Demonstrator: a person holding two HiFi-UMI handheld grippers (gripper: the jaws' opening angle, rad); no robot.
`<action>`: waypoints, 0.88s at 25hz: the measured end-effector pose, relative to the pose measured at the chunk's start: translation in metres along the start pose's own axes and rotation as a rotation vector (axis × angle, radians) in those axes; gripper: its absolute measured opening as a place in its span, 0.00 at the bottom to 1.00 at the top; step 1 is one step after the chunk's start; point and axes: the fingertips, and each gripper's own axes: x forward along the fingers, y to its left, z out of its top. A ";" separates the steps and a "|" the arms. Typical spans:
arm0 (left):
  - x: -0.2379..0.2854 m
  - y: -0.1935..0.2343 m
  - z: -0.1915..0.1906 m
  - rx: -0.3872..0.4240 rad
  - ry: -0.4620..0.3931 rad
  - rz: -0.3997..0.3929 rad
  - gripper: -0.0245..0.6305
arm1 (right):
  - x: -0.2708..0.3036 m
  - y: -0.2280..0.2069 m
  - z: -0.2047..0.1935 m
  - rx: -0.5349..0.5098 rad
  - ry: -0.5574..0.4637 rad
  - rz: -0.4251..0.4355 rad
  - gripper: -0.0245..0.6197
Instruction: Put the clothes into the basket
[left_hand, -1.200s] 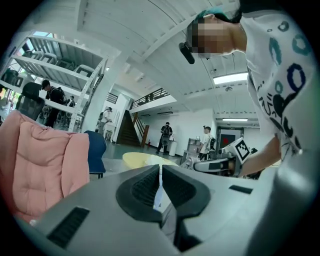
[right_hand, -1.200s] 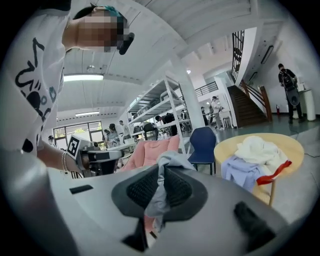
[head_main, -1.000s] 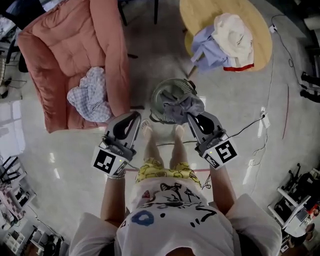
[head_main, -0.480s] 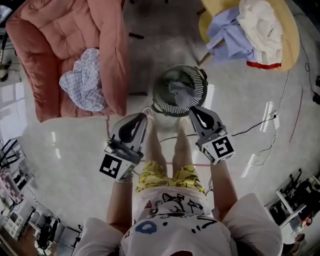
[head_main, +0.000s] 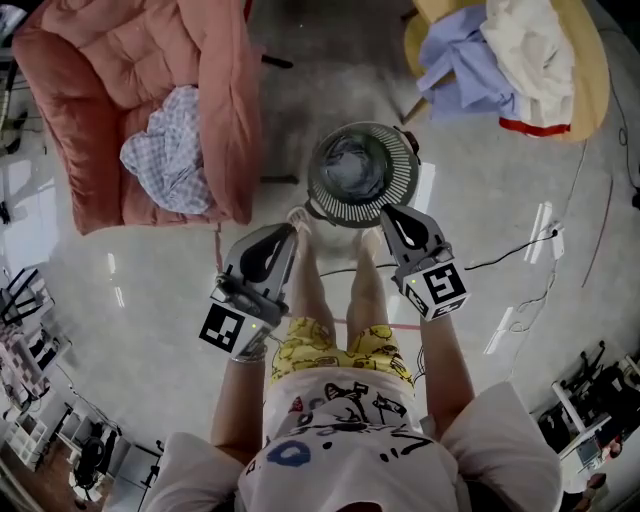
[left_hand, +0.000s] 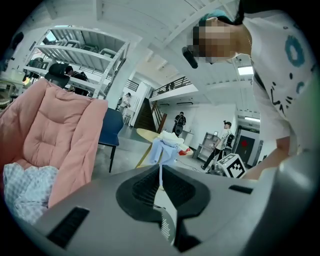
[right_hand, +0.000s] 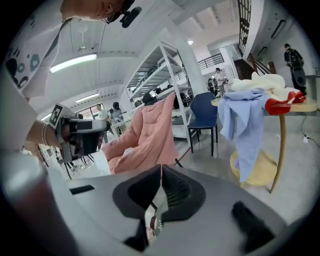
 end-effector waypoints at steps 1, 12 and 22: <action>0.000 -0.002 0.003 -0.002 -0.001 0.001 0.08 | -0.003 0.001 0.005 0.005 -0.006 0.002 0.09; -0.011 -0.028 0.082 0.112 -0.009 -0.020 0.08 | -0.065 0.017 0.112 -0.039 -0.142 -0.015 0.09; -0.028 -0.068 0.154 0.184 -0.096 -0.082 0.08 | -0.134 0.043 0.191 -0.064 -0.295 -0.042 0.09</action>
